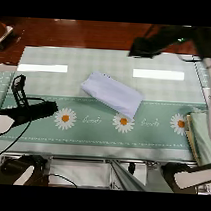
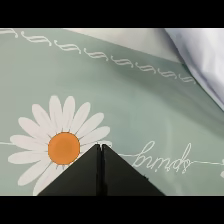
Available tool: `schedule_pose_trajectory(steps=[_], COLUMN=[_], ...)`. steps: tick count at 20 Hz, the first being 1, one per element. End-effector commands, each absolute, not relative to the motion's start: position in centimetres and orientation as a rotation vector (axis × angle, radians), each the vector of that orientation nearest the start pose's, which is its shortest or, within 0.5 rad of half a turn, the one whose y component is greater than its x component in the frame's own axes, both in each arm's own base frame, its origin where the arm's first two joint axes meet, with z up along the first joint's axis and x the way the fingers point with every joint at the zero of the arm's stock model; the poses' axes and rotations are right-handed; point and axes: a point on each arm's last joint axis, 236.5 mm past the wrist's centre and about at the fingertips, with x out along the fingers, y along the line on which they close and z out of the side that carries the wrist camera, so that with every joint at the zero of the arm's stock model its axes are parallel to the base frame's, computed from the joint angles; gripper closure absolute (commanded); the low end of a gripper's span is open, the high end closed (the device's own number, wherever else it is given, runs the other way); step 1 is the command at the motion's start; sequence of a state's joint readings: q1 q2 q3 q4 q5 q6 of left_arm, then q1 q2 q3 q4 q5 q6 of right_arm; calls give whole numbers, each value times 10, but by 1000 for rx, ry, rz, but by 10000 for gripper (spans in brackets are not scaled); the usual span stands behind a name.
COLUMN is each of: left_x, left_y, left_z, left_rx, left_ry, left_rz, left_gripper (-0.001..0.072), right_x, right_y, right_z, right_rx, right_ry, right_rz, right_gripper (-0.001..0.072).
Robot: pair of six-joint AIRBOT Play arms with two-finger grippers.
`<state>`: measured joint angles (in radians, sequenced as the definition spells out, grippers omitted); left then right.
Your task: Fold the shirts.
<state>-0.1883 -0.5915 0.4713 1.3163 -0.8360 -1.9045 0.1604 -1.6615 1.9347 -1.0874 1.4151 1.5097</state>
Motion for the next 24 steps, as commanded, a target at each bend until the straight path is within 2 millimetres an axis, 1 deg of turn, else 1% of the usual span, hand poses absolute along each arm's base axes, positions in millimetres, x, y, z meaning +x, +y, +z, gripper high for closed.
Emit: schedule_pose_trajectory(steps=[1, 2, 3, 4, 5, 6, 7, 8, 9, 10, 11, 15, 18, 20, 22, 24], left_x=[266, 267, 268, 270, 270, 272, 272, 274, 277, 278, 280, 282, 284, 284, 284, 286], left_y=[-96, -96, -96, -96, -97, -97, -97, -97, -96, -97, -98, -101, -105, -106, -106, -106], left_z=[5, 6, 7, 8, 9, 9, 10, 11, 13, 14, 13, 3, -3, -5, -8, -9], left_rx=[-476, -478, -482, -484, -488, -489, -490, -492, -494, -498, -506, -524, -552, -553, -552, -554], left_ry=[989, 982, 974, 968, 963, 958, 953, 944, 932, 925, 923, 957, 977, 986, 994, 990], left_rz=[-104, -105, -106, -107, -108, -108, -109, -109, -110, -110, -111, -102, -100, -103, -100, -97], left_gripper=[689, 689, 689, 689, 689, 689, 689, 689, 689, 689, 689, 689, 689, 689, 689, 689], right_x=[439, 428, 412, 395, 374, 355, 338, 325, 314, 309, 307, 310, 324, 334, 339, 341], right_y=[56, 46, 39, 35, 35, 41, 53, 67, 80, 87, 95, 128, 143, 146, 155, 177], right_z=[160, 156, 140, 117, 84, 52, 19, -8, -31, -46, -56, -78, -86, -93, -103, -107], right_rx=[113, 142, 171, 204, 289, 394, 522, 647, 762, 844, 887, 908, 918, 922, 926, 900], right_ry=[1043, 995, 965, 958, 969, 984, 1006, 1026, 1046, 1054, 1066, 1169, 1220, 1251, 1309, 1363], right_rz=[179, 137, 98, 61, 14, -10, -20, -19, -20, -24, -11, 91, 160, 162, 184, 259], right_gripper=[306, 306, 306, 306, 306, 306, 306, 306, 306, 306, 306, 306, 306, 306, 306, 306])
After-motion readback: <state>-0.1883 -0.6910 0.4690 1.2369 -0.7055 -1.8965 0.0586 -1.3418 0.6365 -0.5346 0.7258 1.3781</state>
